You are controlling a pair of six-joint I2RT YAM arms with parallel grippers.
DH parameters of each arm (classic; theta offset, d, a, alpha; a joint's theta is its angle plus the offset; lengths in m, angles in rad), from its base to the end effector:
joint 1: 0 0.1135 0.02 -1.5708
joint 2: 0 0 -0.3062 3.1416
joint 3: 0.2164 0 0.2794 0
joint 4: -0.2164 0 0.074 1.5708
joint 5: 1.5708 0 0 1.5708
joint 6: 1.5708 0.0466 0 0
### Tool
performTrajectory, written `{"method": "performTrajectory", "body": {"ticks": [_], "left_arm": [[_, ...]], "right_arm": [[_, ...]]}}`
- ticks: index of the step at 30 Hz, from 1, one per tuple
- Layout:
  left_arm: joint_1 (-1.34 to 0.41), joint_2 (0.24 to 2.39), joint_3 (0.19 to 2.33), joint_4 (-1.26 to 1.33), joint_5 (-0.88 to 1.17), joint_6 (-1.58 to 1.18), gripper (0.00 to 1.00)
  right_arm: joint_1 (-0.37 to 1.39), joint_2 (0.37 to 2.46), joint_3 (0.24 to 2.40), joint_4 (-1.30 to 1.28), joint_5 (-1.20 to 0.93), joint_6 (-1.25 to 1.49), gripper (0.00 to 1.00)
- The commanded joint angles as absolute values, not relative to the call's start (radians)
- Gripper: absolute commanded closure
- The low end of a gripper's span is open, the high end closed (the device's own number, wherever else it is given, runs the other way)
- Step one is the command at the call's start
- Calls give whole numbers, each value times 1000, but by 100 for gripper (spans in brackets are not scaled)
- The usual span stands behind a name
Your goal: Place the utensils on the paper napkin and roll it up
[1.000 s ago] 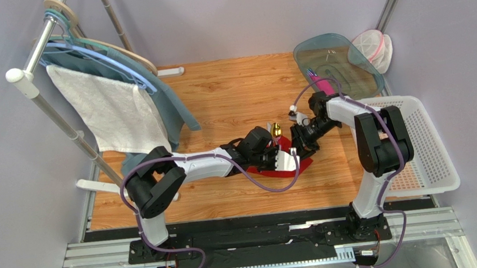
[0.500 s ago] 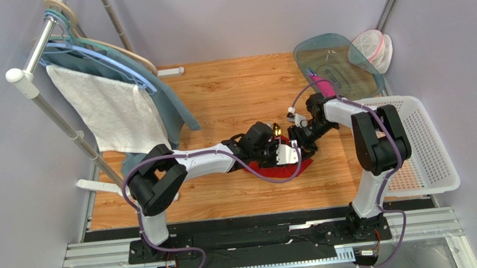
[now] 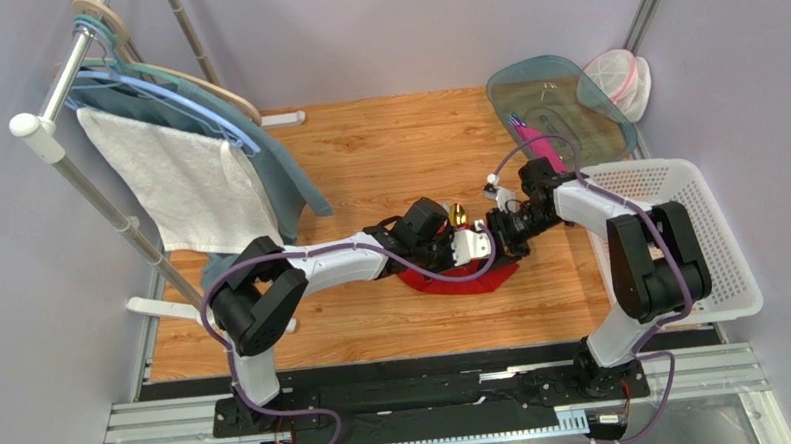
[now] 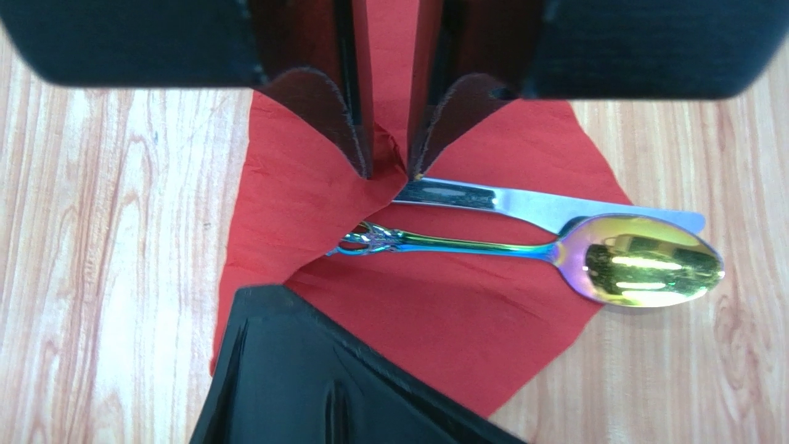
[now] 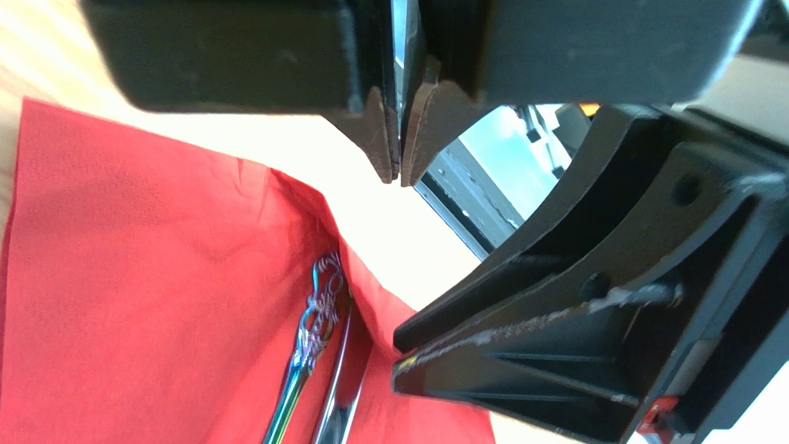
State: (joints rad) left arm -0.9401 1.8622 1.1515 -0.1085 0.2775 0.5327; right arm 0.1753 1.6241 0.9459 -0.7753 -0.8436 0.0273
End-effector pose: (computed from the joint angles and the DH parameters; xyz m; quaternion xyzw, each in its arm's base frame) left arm 0.2462 -0.3589 0.1874 0.6564 0.6485 -0.1995 0.3299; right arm 0.2881 0.0864 0.1905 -0.0913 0.9065 0.4120 0.0119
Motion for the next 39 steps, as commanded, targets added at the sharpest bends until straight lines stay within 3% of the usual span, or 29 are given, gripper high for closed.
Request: {"method": "performTrajectory", "body": {"ticks": [1,4,11,16,21,31,39], "left_arm": [[-931,1864,1215,-118,311,486,74],[-931,1875,1232,-126,327,494,81],[-928,1893,1243,-141,333,514,86],[-927,1902,1244,-141,337,511,86],[-922,1919,1250,-140,333,509,87],[-904,1924,1264,-146,350,474,87],[-871,1824,1293,-227,411,355,77]], "right_arm": [[175,1664,954,-701,-874,80,86],[178,1703,980,-710,-870,86,78],[187,1735,991,-707,-893,100,82],[213,1758,999,-704,-896,106,83],[232,1778,1009,-701,-907,126,91],[236,1858,1020,-686,-853,150,92],[238,1862,1011,-696,-760,132,94]]}}
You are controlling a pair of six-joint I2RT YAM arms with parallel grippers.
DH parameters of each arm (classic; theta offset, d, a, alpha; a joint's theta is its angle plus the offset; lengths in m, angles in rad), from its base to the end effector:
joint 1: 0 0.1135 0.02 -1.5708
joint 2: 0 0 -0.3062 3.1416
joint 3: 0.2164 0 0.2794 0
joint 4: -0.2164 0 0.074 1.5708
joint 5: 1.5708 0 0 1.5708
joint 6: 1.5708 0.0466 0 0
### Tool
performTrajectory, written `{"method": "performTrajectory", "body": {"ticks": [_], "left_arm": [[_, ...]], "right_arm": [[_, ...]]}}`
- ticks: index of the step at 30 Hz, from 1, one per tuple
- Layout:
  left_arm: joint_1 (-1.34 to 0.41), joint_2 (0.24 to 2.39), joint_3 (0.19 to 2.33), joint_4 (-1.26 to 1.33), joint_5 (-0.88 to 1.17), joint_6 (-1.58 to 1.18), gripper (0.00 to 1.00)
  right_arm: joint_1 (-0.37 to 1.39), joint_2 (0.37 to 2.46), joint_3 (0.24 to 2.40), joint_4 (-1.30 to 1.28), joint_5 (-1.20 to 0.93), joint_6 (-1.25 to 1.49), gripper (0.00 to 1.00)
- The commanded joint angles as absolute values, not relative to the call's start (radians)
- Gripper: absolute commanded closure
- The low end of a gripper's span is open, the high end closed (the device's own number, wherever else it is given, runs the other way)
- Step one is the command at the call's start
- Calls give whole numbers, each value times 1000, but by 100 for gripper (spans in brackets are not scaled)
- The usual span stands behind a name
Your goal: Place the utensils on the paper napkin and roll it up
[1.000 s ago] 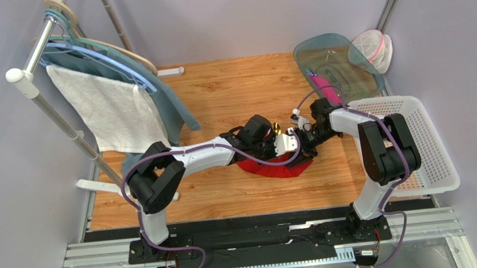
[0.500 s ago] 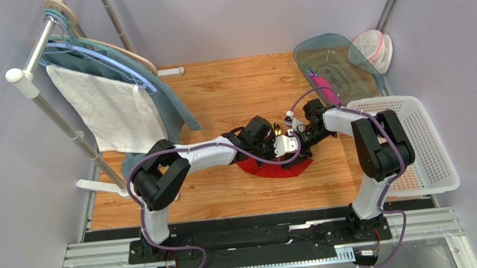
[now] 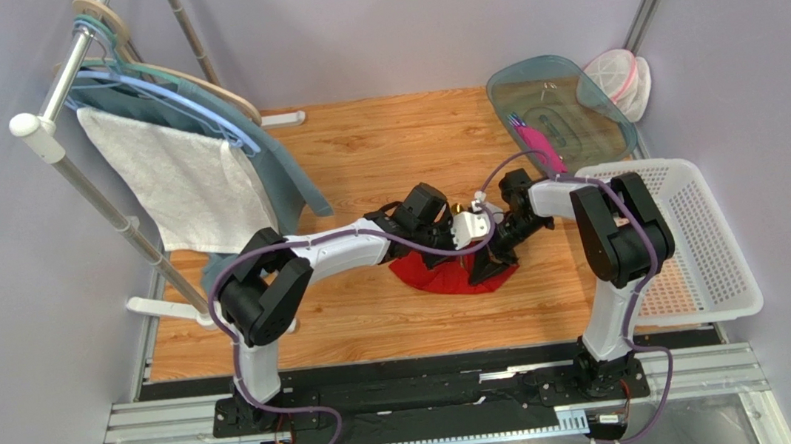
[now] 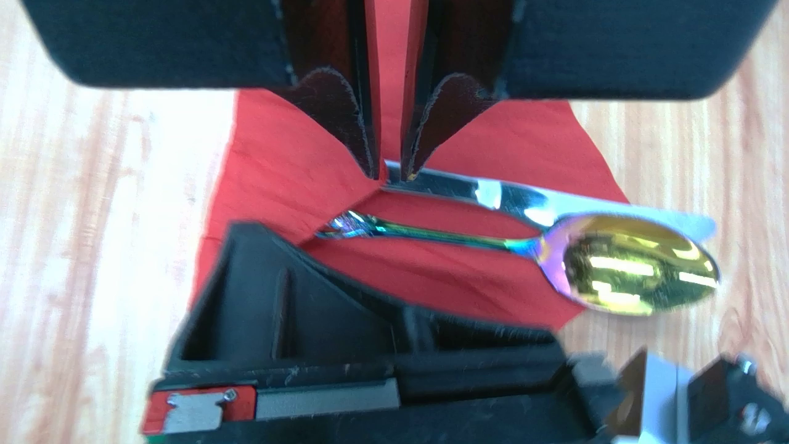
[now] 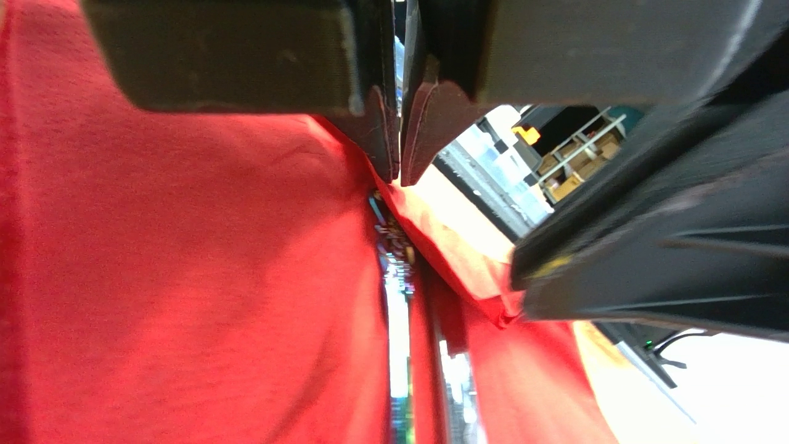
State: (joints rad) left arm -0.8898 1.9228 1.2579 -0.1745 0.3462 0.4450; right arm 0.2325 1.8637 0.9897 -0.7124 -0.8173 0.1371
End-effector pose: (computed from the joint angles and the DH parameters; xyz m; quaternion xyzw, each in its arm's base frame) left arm 0.2748 -0.3643 0.1921 0.6178 0.6844 -0.2346 0.3081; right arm 0.3112 0.1086 0.1300 0.0407 -0.9167 -0.3893 0.0800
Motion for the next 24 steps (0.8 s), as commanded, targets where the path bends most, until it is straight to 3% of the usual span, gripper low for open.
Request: {"method": "performTrajectory", "body": {"ticks": [1,9,24], "left_arm": [[-868,1806,1287,-256,438,344,75],[-859,1658,1178,-400,574,322,73],[-856,1874,1261,-437,505,200,78]], "right_arm": [[236,1862,1011,-696,-753,129,94],[236,1870,1009,-706,-718,118,95],[236,1885,1014,-713,-695,114,96]]}}
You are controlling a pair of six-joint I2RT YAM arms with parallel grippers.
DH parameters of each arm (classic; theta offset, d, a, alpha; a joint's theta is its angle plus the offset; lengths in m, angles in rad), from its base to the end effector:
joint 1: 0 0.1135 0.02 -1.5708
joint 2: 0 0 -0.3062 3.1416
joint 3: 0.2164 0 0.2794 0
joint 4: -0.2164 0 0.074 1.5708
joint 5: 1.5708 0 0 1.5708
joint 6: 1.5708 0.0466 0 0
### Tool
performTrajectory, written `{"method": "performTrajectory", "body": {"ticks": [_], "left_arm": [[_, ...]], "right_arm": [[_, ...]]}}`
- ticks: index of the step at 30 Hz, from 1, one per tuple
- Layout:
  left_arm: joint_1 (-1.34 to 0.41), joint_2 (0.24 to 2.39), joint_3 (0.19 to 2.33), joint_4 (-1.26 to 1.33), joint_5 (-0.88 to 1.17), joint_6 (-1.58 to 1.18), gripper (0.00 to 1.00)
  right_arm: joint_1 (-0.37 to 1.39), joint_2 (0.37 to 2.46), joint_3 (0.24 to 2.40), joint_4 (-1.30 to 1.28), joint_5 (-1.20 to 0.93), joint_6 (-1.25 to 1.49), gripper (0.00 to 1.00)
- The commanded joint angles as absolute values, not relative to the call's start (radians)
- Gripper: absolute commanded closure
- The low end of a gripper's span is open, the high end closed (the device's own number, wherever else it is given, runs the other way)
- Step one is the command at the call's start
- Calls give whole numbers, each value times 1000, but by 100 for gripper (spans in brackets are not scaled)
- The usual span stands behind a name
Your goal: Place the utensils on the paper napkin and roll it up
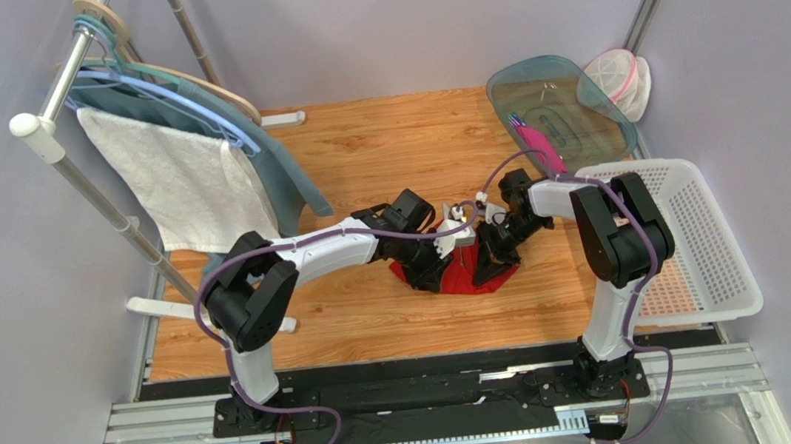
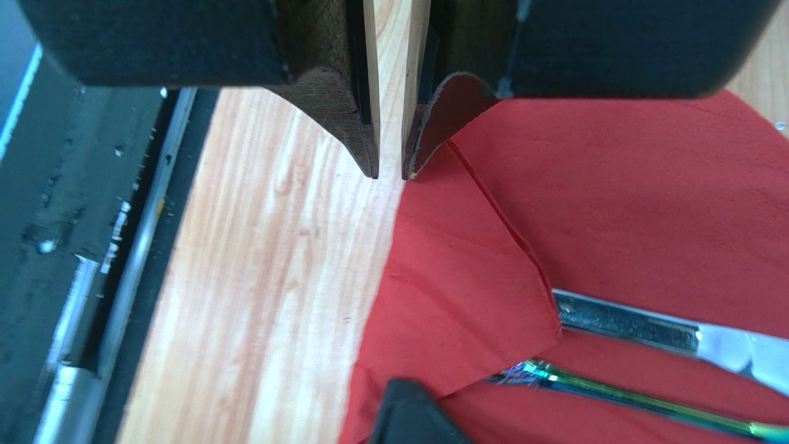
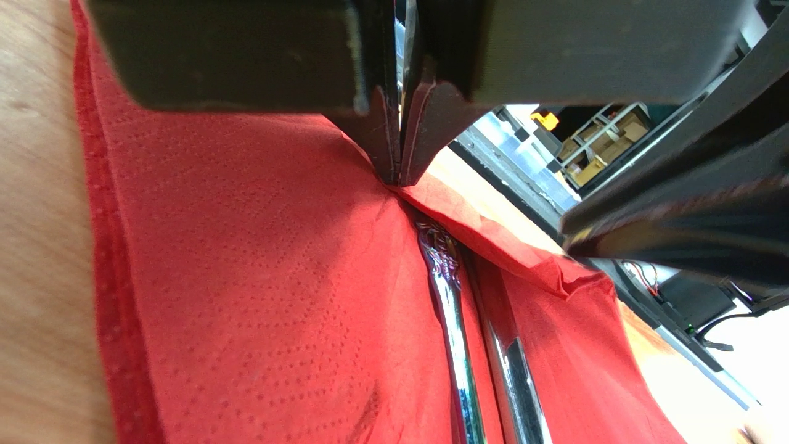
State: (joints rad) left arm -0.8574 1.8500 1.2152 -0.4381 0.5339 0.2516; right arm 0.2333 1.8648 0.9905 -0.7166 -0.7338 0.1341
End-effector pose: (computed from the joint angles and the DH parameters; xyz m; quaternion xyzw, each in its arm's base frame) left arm 0.2531 -0.3287 0.1941 0.5475 0.7605 -0.3149 0.1506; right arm 0.3115 0.1061 0.1271 0.0427 -0.9324 -0.3510 0.0747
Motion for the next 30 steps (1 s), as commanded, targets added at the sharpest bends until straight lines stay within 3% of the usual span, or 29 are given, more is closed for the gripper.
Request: {"method": "performTrajectory", "body": {"ticks": [1,9,17,30], "left_arm": [[-854,1884,1261,-436,494,189,78],[-804,1948,1258,-446,526,103,79],[-802,1882,1238,-463,594,127,75],[-787,1925,1272,-459,543,-20,77]], "right_arm": [[236,1887,1014,-716,-695,115,96],[236,1890,1017,-718,-678,110,96],[236,1888,1022,-718,-676,109,96],[236,1925,1095,-716,-621,97,96]]}}
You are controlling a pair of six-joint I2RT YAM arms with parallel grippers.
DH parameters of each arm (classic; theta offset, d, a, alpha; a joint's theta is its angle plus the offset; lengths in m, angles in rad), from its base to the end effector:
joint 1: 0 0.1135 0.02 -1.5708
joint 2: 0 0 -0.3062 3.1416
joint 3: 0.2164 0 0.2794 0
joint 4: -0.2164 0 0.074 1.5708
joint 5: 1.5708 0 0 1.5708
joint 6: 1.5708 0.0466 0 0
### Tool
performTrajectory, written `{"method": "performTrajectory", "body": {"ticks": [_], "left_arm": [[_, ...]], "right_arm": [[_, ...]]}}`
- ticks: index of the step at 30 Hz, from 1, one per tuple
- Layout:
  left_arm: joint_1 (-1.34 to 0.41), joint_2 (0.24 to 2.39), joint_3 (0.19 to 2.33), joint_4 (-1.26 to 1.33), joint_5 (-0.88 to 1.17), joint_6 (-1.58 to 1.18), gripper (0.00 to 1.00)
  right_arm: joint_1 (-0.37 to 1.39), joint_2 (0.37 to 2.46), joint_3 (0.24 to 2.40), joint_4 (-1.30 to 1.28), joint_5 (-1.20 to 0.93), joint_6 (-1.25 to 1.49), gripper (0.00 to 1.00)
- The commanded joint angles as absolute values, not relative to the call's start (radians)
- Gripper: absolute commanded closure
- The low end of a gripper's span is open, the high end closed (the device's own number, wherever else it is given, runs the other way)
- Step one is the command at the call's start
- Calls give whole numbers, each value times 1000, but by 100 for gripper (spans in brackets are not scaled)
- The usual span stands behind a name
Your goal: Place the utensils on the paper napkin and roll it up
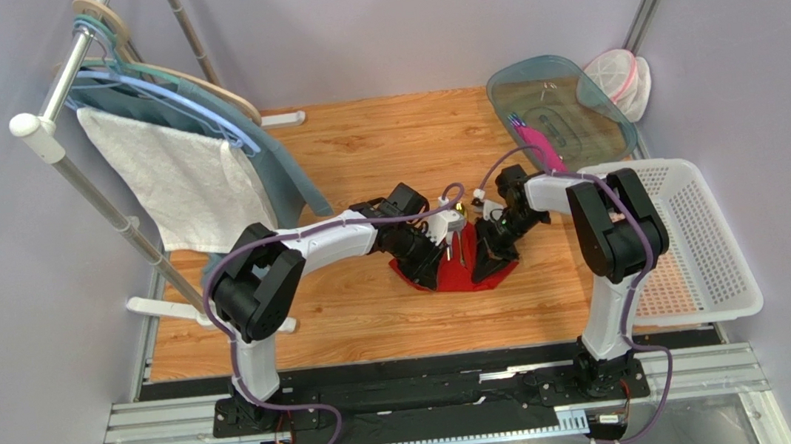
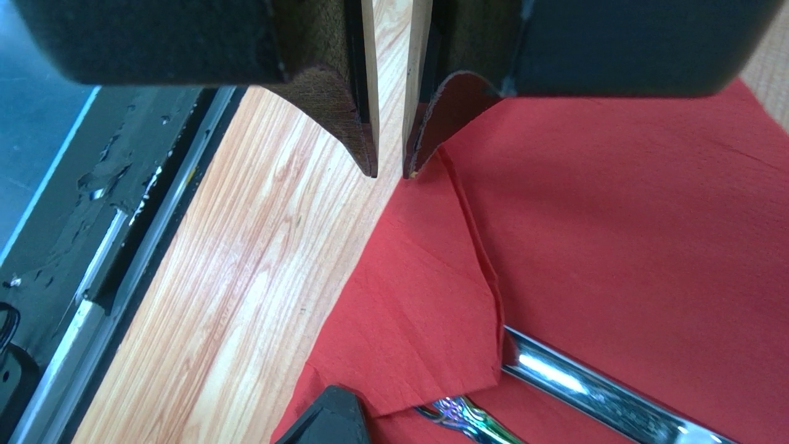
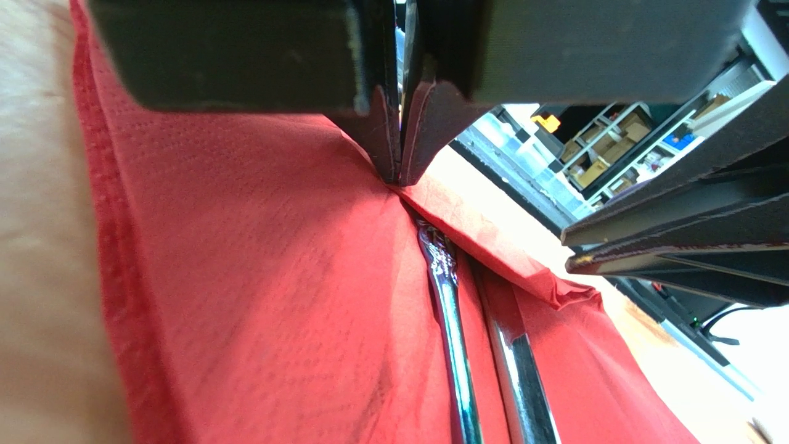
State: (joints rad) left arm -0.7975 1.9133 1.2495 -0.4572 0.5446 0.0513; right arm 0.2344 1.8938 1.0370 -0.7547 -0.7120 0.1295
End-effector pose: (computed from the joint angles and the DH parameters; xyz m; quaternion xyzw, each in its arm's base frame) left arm 0.2791 -0.3205 0.1785 0.4413 0.8309 -0.3224 0.1044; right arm 0.3205 0.1078 0.1277 0.0420 -0.9362 -0.3392 0.0818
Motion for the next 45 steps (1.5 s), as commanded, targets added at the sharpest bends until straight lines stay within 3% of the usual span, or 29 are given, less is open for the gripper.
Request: {"method": "performTrajectory", "body": {"ticks": [1,12,18,25,45], "left_arm": [[-784,1930,1272,-457,535,-23,77],[-750,1993,1305,-482,532,-38,77],[-750,1895,1290,-430,610,-25,75],[-750,1885,1339,-436,563,-54,74],[-729,2054,1367,-485,497,-94,84]], "right_arm": [[235,1928,1103,-716,-617,94,96],[236,1928,1169,-755,-603,46,96],[236,1913,1160,-758,-597,38,95],[238,1925,1172,-752,-598,41,95],[238,1829,1201,-807,-650,51,92]]}}
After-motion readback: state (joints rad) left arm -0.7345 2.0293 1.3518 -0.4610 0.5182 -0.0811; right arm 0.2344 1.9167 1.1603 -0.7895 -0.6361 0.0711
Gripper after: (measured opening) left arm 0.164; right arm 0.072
